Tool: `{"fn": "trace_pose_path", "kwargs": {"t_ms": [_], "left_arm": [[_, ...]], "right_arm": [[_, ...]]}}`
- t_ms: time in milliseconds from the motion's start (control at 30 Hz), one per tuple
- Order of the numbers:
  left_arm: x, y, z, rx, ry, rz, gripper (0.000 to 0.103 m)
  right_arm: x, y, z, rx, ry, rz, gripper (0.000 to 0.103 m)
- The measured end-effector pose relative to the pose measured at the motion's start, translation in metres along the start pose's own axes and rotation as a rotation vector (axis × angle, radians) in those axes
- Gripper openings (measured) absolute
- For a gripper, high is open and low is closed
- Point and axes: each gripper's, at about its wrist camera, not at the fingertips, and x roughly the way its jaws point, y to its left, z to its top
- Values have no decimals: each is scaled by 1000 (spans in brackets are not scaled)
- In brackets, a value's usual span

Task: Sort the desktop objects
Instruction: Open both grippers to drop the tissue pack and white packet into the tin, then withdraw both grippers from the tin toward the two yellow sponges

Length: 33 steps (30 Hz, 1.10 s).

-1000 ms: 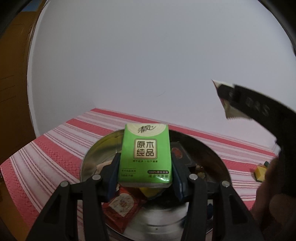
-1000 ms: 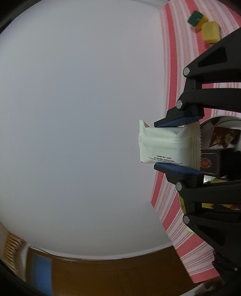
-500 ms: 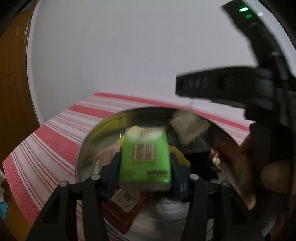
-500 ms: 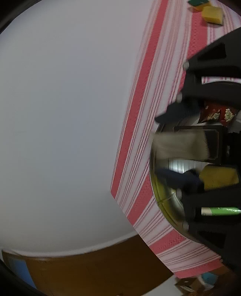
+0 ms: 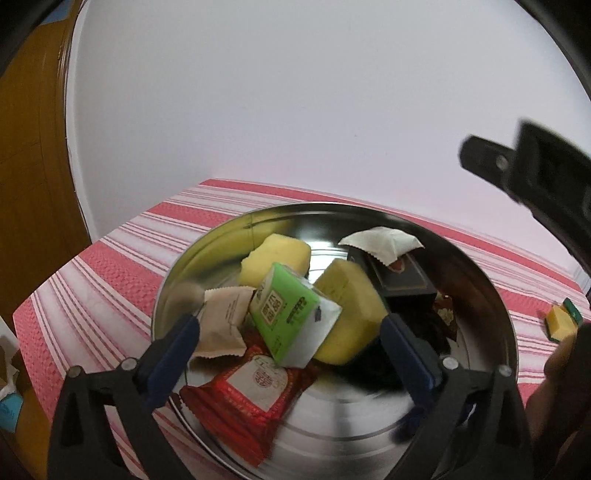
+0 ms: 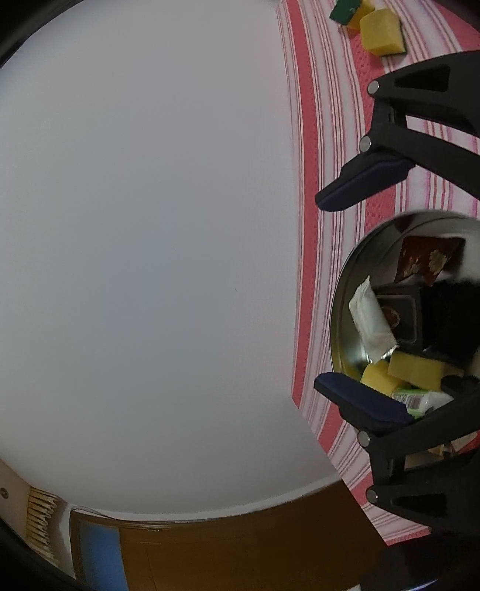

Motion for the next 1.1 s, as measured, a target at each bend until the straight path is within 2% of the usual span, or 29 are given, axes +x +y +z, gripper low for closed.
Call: {"fn": "trace_pose_path", "kwargs": {"t_ms": [300, 500, 600, 933, 1100], "left_arm": [[-4, -2, -2, -4, -4, 14, 101], [-5, -4, -2, -6, -5, 28, 101], [-5, -4, -3, -6, -6, 36, 101], [-9, -6, -4, -12, -19, 57, 102], [-18, -12, -6, -23, -59, 36, 102]], "right_arm": [[-26, -10, -18, -34, -130, -94, 94], [-30, -2, -26, -113, -165, -154, 94], [-31, 6, -27, -146, -174, -150, 94], [-42, -16, -25, -84, -211, -179, 94], [-26, -6, -33, -73, -221, -205, 94]]}}
